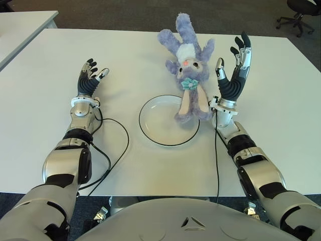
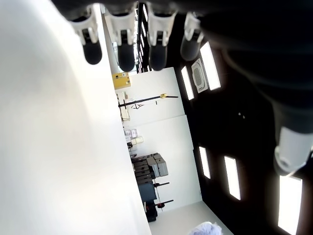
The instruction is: Put the doll into the plate.
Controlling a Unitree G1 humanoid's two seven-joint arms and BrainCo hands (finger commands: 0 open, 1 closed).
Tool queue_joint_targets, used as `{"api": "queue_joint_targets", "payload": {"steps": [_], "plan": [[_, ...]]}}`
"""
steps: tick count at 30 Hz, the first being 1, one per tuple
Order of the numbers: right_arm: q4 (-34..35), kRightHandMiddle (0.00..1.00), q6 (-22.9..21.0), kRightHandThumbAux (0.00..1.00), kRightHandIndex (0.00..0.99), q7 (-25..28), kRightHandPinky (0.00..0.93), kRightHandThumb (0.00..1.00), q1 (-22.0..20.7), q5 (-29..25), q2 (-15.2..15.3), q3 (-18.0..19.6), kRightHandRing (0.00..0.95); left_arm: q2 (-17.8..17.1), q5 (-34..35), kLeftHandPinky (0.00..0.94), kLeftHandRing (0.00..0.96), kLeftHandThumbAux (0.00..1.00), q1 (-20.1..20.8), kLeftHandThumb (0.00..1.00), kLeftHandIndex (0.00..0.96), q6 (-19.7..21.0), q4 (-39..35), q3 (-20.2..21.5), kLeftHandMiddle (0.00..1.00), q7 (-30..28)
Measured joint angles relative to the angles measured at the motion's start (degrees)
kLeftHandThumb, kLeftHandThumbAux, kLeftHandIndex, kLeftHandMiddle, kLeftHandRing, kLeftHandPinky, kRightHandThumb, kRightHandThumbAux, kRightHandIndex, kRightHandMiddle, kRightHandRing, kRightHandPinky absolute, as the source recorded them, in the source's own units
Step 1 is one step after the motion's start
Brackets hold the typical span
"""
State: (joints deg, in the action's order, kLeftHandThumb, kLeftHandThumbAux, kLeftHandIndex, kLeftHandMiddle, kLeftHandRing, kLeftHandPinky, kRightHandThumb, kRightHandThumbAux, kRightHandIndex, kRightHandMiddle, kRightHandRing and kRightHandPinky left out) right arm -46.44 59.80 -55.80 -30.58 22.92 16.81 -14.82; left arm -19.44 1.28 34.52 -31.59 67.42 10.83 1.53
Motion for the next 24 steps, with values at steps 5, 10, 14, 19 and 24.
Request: {"api": "queue_joint_targets", "payload": {"steps": [5, 10, 14, 19, 24], "plan": [[0.0, 0.109, 0.0, 0.573, 0.062, -0.4, 0.191, 0.521, 0.0, 0.4, 0.0, -0.1, 0.126, 0.0, 0.0, 0.102, 0.118, 0.536, 0.0, 0.0, 0.0, 0.0, 0.0, 0.0, 0.118, 0.0], [0.0, 0.109, -0.1, 0.567, 0.068, -1.1, 0.204, 0.523, 0.0, 1.0, 0.1, -0.3, 0.13, 0.0, 0.0, 0.109, 0.122, 0.537, 0.0, 0.0, 0.0, 0.0, 0.0, 0.0, 0.12, 0.0], [0.0, 0.108, -0.2, 0.562, 0.069, -1.5, 0.195, 0.538, 0.0, 1.8, 0.1, -0.4, 0.13, 0.0, 0.0, 0.117, 0.128, 0.539, 0.0, 0.0, 0.0, 0.0, 0.0, 0.0, 0.125, 0.0], [0.0, 0.11, -0.4, 0.576, 0.081, -2.1, 0.179, 0.544, 0.0, 2.4, 0.1, -0.5, 0.12, 0.0, 0.0, 0.099, 0.123, 0.536, 0.0, 0.0, 0.0, 0.0, 0.0, 0.0, 0.124, 0.0], [0.0, 0.117, -0.4, 0.595, 0.091, -2.9, 0.181, 0.554, 0.0, 3.0, 0.1, -0.7, 0.123, 0.0, 0.0, 0.098, 0.117, 0.531, 0.0, 0.0, 0.0, 0.0, 0.0, 0.0, 0.119, 0.0]]}}
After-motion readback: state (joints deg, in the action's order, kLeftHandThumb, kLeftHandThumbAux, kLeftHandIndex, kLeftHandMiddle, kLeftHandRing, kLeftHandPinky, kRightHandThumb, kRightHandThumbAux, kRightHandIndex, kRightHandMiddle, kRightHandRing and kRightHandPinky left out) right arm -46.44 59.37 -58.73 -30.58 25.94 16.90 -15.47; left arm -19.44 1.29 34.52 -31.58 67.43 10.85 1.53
